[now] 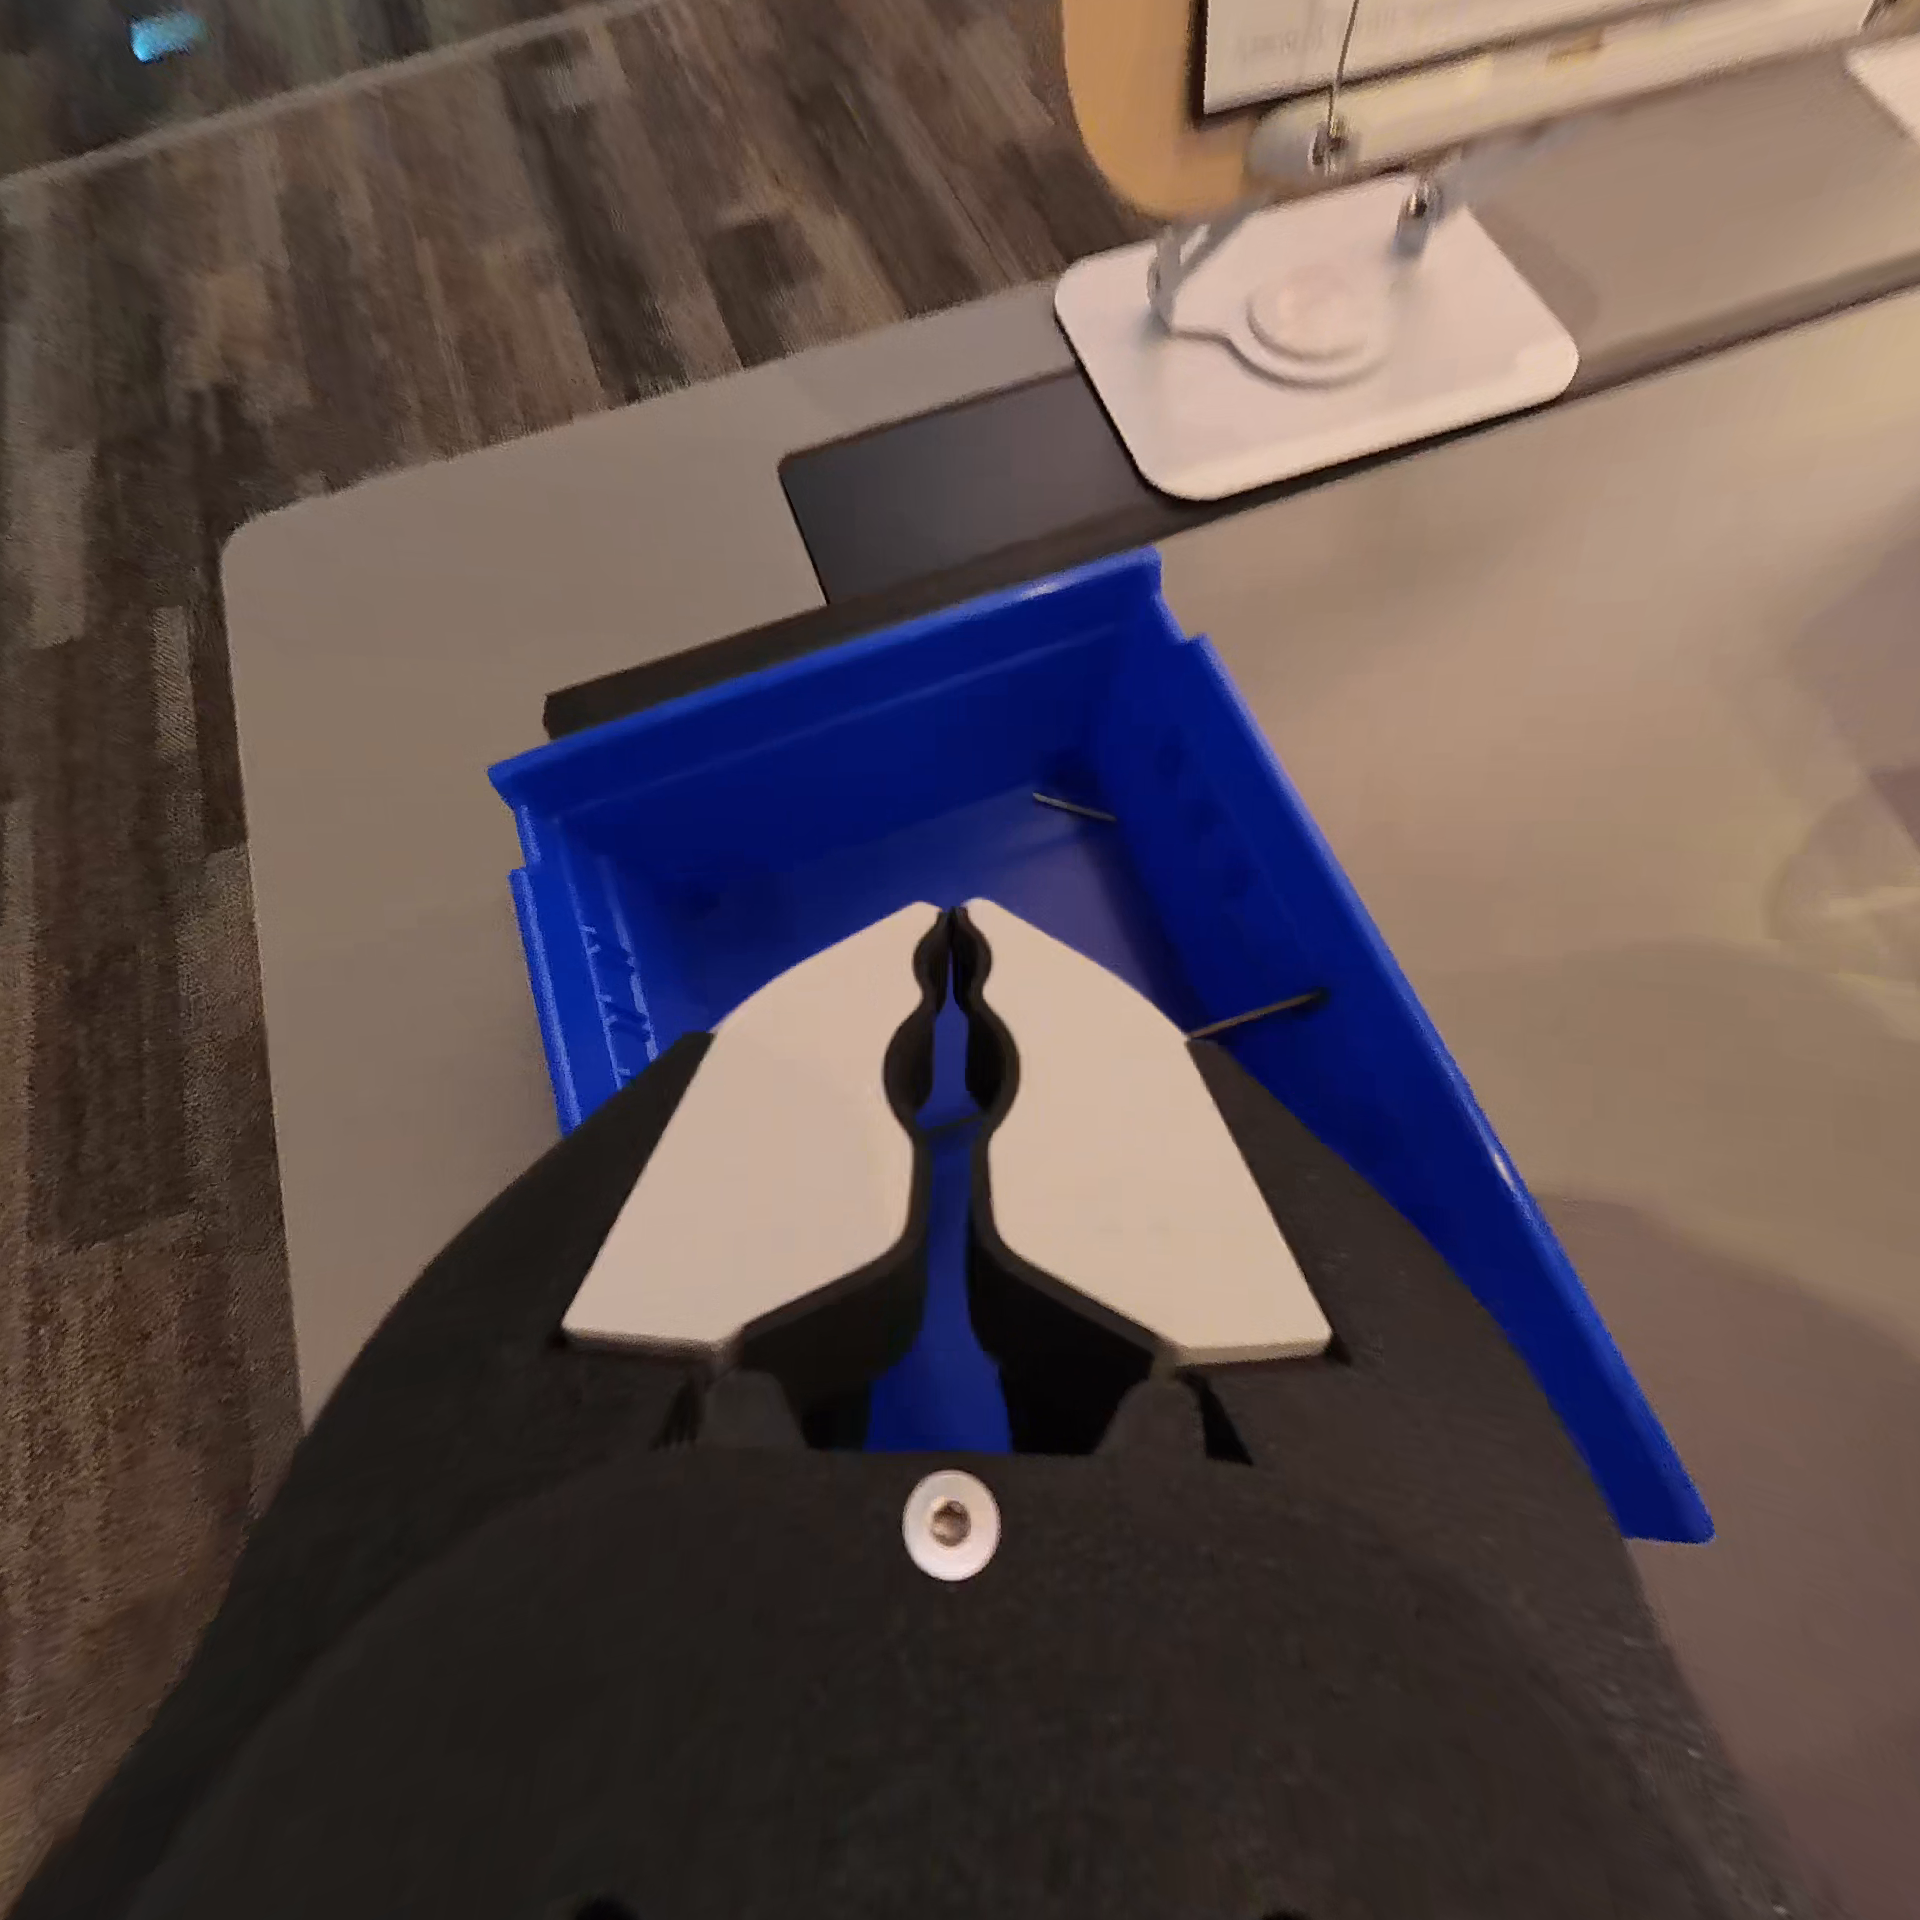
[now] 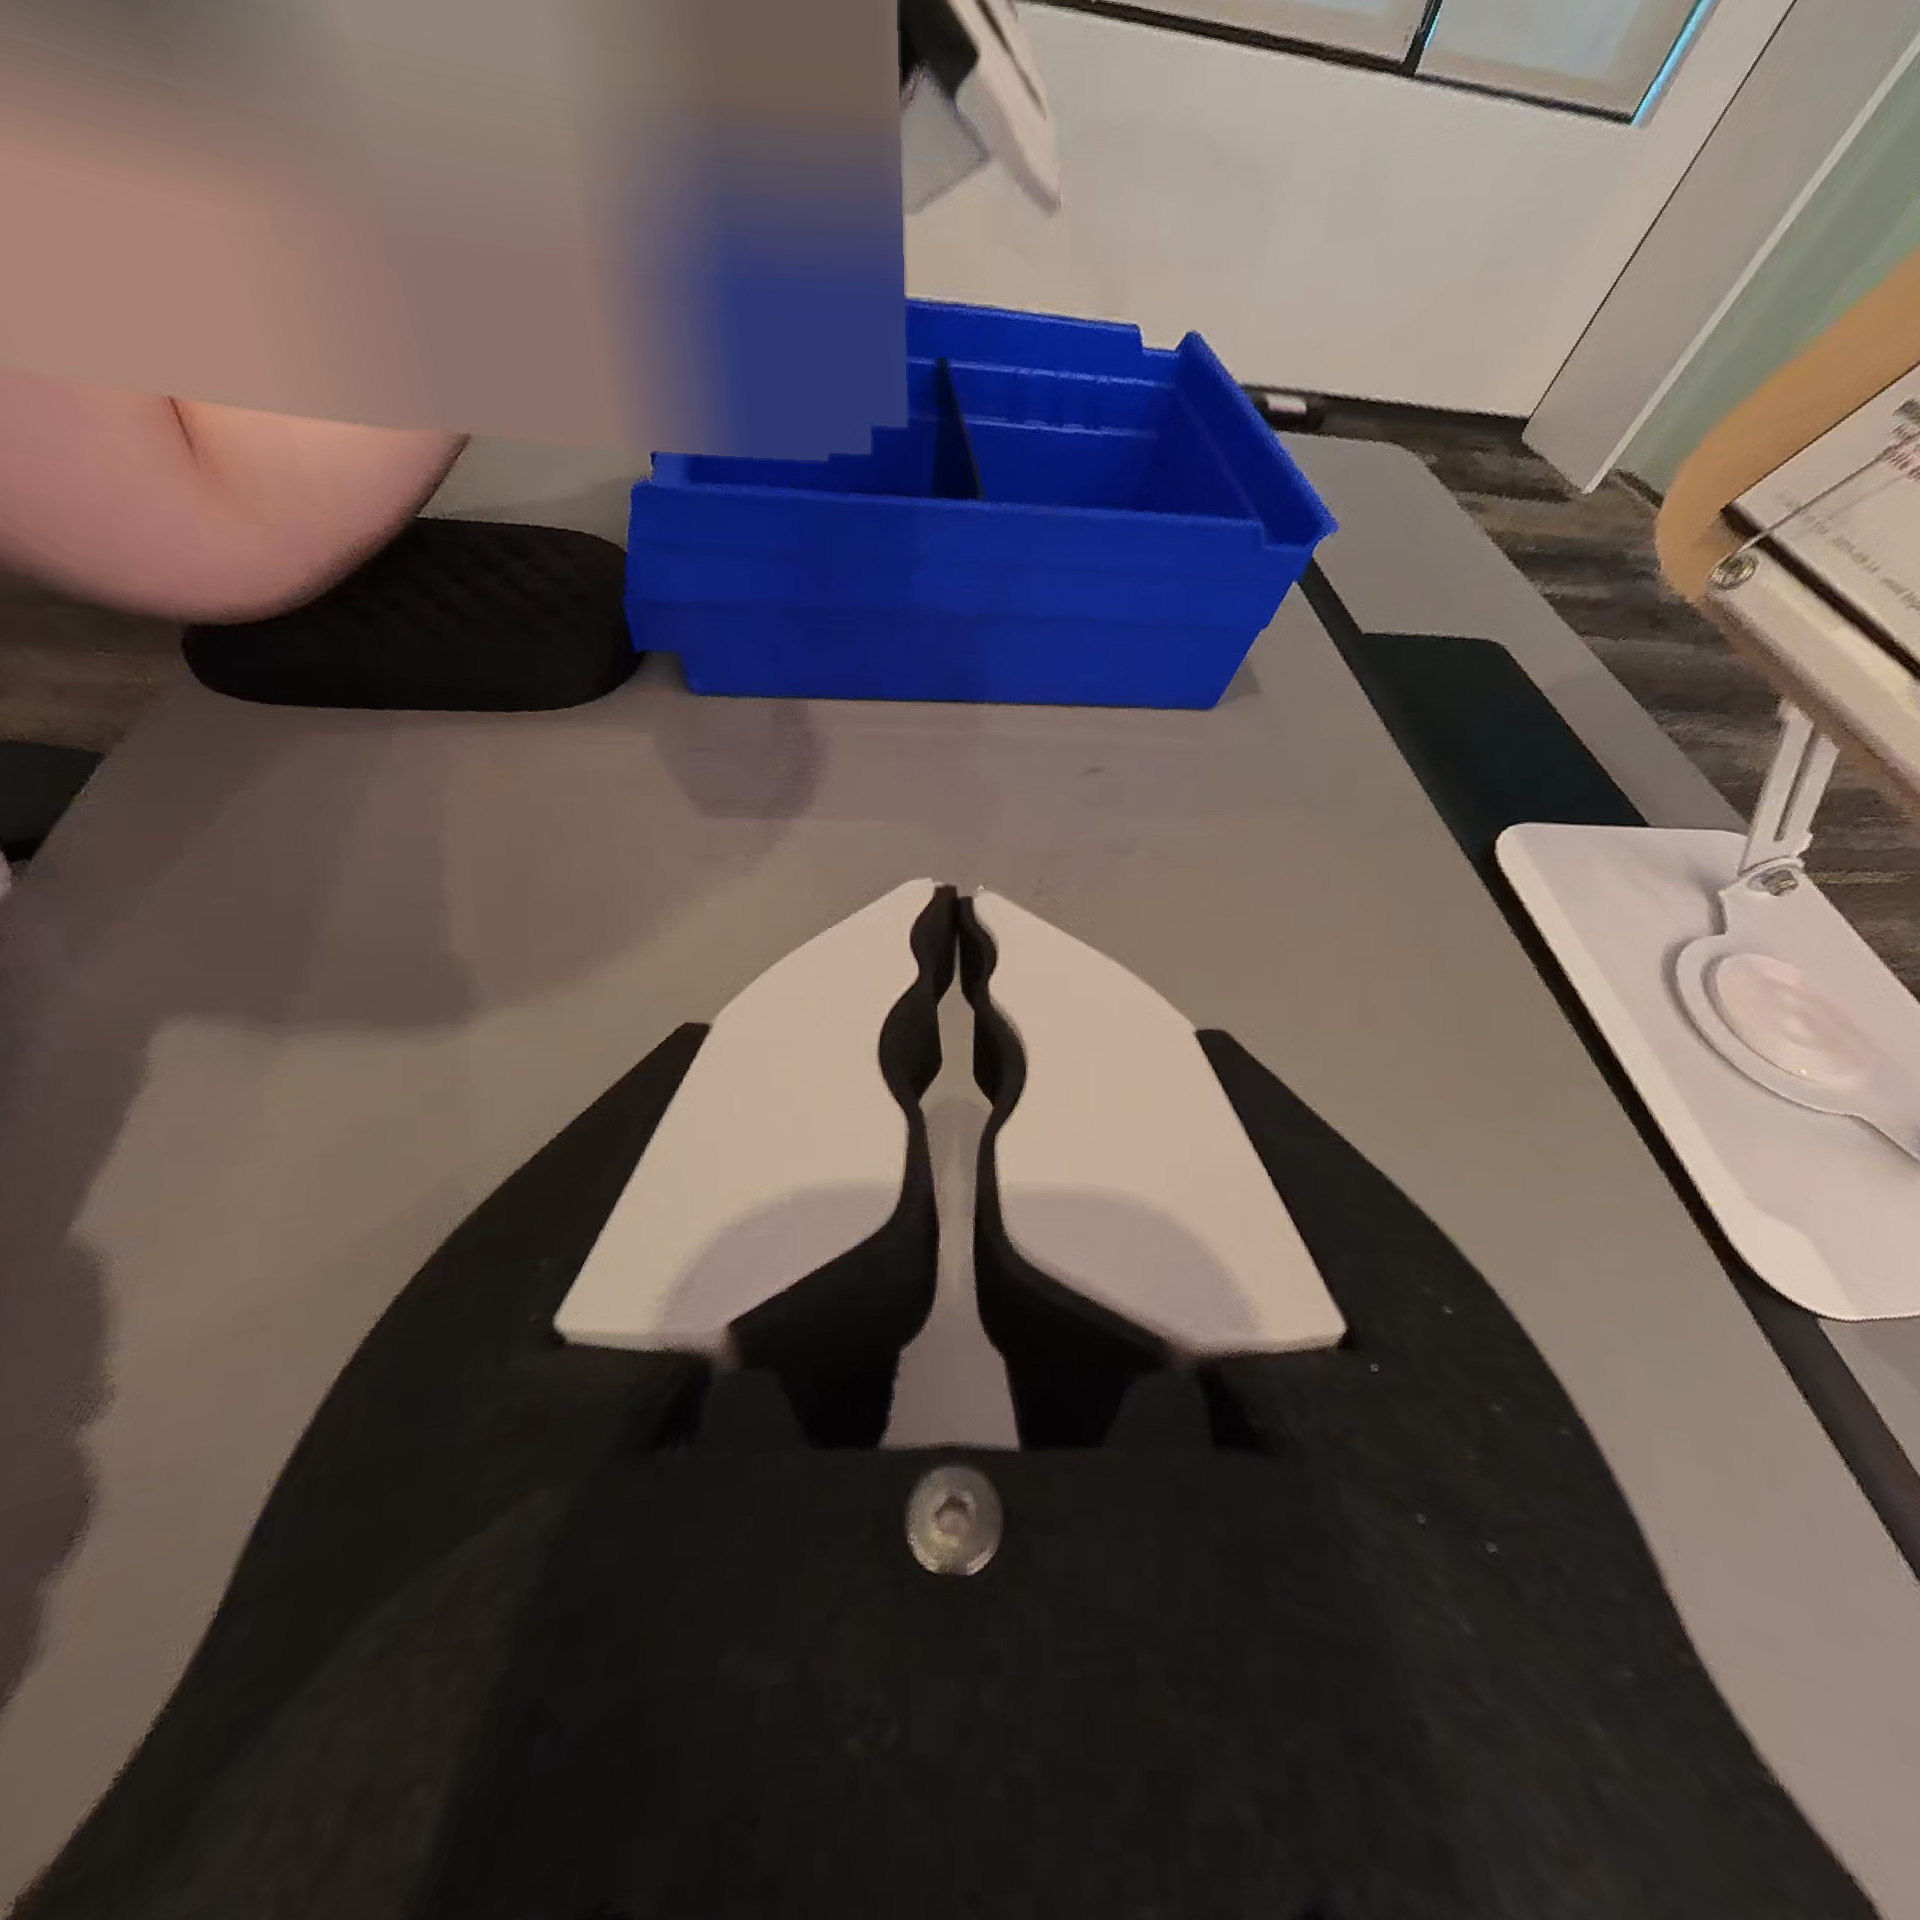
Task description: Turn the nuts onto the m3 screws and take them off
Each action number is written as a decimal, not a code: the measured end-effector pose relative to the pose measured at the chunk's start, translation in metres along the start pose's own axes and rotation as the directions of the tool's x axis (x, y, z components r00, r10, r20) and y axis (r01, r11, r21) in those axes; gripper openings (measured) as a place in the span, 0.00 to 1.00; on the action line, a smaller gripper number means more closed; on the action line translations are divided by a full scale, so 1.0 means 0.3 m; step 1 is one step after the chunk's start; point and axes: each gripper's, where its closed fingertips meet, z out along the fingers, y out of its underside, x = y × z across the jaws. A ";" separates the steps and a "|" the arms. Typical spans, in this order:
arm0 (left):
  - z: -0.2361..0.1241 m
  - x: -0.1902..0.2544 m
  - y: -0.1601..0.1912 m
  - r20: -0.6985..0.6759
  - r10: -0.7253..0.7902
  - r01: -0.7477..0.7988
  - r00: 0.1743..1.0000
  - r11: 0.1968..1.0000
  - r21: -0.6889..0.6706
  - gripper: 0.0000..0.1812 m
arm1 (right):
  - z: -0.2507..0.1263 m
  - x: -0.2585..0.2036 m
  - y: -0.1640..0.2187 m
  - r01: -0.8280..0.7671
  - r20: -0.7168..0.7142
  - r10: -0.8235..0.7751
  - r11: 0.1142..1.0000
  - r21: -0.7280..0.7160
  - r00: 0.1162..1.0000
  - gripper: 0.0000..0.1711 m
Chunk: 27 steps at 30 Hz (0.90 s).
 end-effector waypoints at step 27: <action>-0.043 0.253 0.520 -0.174 -0.207 -0.056 0.963 0.480 -0.876 0.18 | 0.039 -0.063 -0.002 0.142 0.051 -0.140 0.989 -0.035 0.989 0.09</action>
